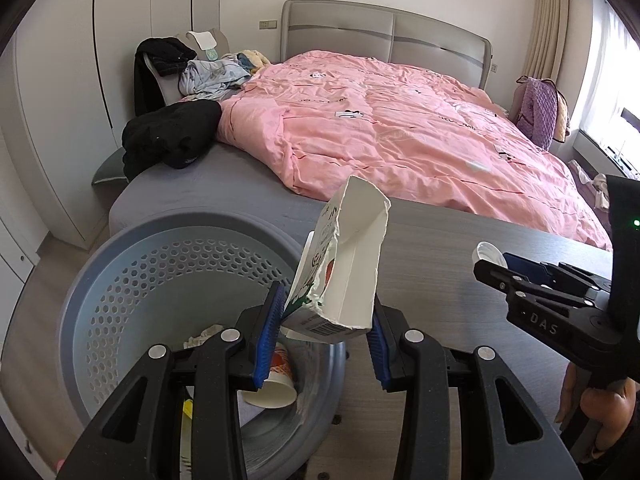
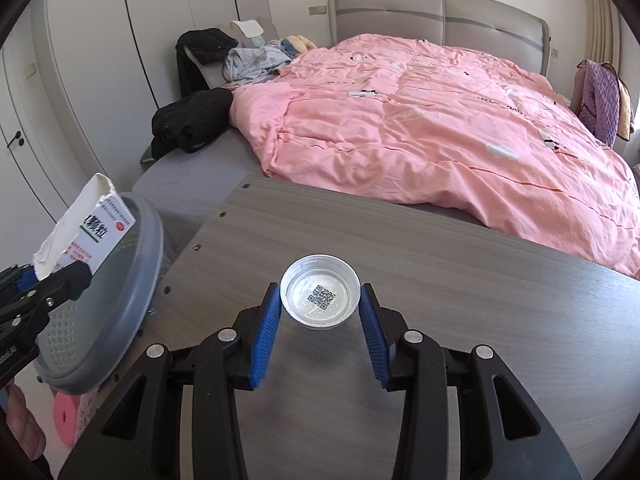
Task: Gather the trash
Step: 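Carry the carton and cap over the basket and open both tools to drop them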
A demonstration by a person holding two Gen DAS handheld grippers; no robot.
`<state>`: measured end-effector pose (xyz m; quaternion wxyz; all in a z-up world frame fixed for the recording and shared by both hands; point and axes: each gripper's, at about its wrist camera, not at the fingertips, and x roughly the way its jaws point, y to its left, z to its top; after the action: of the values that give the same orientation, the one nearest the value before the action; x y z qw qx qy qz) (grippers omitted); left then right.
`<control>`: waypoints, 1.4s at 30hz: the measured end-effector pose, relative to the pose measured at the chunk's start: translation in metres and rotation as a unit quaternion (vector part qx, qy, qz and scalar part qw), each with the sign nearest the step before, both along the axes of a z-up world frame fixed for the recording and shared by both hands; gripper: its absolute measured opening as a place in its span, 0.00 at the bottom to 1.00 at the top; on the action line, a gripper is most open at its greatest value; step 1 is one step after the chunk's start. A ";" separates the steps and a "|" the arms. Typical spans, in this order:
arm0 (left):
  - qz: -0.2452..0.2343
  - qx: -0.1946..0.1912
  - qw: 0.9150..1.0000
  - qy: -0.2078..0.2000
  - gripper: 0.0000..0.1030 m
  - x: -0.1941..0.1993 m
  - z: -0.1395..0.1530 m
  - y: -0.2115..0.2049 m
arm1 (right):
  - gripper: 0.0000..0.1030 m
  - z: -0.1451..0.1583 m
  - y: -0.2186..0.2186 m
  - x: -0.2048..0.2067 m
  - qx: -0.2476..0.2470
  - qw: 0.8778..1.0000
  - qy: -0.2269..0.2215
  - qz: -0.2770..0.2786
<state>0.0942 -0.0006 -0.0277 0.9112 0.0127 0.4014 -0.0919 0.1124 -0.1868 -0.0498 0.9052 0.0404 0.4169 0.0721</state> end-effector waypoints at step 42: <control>0.111 0.018 0.994 0.013 0.61 -0.013 -0.016 0.143 | 0.64 0.028 0.162 -0.017 0.028 0.991 -0.025 0.132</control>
<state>0.0810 0.1426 -0.0439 0.9101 -0.0167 0.4138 0.0167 0.0953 -0.0243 -0.0221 0.8965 0.0084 0.3937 0.2032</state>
